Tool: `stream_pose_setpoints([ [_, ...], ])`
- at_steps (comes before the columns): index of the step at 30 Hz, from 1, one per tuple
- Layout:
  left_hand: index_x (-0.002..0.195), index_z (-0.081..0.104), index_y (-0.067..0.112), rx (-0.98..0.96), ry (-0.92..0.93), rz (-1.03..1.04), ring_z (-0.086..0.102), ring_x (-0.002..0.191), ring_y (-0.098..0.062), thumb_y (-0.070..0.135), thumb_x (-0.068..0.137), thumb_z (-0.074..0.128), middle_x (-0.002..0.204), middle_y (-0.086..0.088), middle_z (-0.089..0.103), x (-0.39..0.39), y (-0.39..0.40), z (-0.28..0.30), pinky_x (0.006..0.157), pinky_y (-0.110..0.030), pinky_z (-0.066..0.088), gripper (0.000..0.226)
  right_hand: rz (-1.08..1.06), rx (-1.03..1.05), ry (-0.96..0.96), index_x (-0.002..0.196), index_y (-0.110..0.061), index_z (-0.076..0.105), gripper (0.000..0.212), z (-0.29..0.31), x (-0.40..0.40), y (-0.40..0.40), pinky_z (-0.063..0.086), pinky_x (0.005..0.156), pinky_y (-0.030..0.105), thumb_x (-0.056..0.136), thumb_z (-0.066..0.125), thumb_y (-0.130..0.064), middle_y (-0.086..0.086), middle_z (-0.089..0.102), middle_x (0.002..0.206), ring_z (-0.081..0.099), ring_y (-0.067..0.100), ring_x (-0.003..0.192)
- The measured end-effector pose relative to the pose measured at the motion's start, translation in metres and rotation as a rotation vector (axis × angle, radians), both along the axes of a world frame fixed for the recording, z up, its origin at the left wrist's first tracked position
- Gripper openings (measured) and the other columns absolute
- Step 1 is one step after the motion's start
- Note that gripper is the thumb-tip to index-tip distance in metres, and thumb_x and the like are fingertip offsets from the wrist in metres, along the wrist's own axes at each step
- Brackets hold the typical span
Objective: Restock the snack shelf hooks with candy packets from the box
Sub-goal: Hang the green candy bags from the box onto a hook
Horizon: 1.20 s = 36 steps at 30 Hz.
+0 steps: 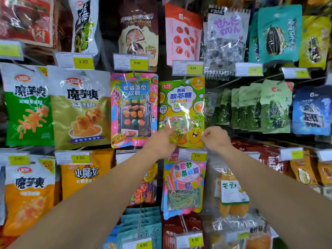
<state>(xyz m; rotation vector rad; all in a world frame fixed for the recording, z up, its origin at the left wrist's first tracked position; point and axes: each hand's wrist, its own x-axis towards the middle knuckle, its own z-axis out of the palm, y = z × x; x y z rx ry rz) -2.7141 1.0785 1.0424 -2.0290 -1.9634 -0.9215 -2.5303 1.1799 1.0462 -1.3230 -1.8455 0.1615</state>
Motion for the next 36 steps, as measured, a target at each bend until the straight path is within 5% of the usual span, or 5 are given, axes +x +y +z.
stream_pose_setpoints([
  [9,0.153,0.026,0.024,0.048,-0.126,-0.014,0.015,0.147,-0.033,0.021,0.087,0.065,0.151,-0.015,0.036,0.01,0.027,0.005,0.112,-0.037,0.028,0.077,-0.008,-0.121,0.123,0.053,-0.016,0.047,0.031,-0.002,0.014,0.051,0.057,0.081,0.035,0.083,0.055,-0.013,0.002,0.068,0.06,0.073,0.029,0.079],
  [16,0.151,0.027,0.027,0.073,-0.293,-0.034,0.002,0.15,-0.028,0.02,0.086,0.068,0.16,-0.012,0.013,0.015,0.036,0.011,0.112,-0.029,0.025,0.078,0.023,-0.122,0.104,0.064,-0.013,0.054,0.019,-0.003,-0.003,0.066,0.057,0.079,0.037,0.08,0.059,-0.005,0.012,0.072,0.081,0.071,0.027,0.084],
  [24,0.152,0.029,0.019,0.095,-0.311,0.037,0.005,0.15,-0.022,0.025,0.085,0.068,0.16,-0.013,0.01,0.012,0.035,0.01,0.111,-0.03,0.026,0.078,0.041,-0.096,-0.02,0.084,-0.016,0.054,0.014,-0.002,-0.009,0.064,0.043,0.075,0.031,0.083,0.062,-0.027,0.012,0.065,0.101,0.059,0.029,0.093],
  [28,0.152,0.03,0.017,0.133,-0.33,0.045,0.015,0.148,-0.02,0.025,0.084,0.068,0.159,-0.012,0.012,0.015,0.031,0.009,0.111,-0.027,0.024,0.078,0.153,-0.038,0.149,0.12,-0.014,0.051,0.048,0.005,-0.012,0.059,0.047,0.088,0.034,0.079,0.07,-0.032,0.007,0.066,0.108,0.06,0.028,0.105],
  [36,0.154,0.021,0.011,0.119,-0.297,0.074,0.013,0.149,-0.018,0.034,0.088,0.065,0.162,-0.005,0.013,0.007,0.026,0.02,0.116,-0.029,0.017,0.082,0.187,-0.014,0.155,0.123,-0.01,0.049,0.05,0.001,-0.012,0.052,0.049,0.083,0.035,0.081,0.071,-0.025,0.001,0.062,0.089,0.058,0.022,0.095],
])
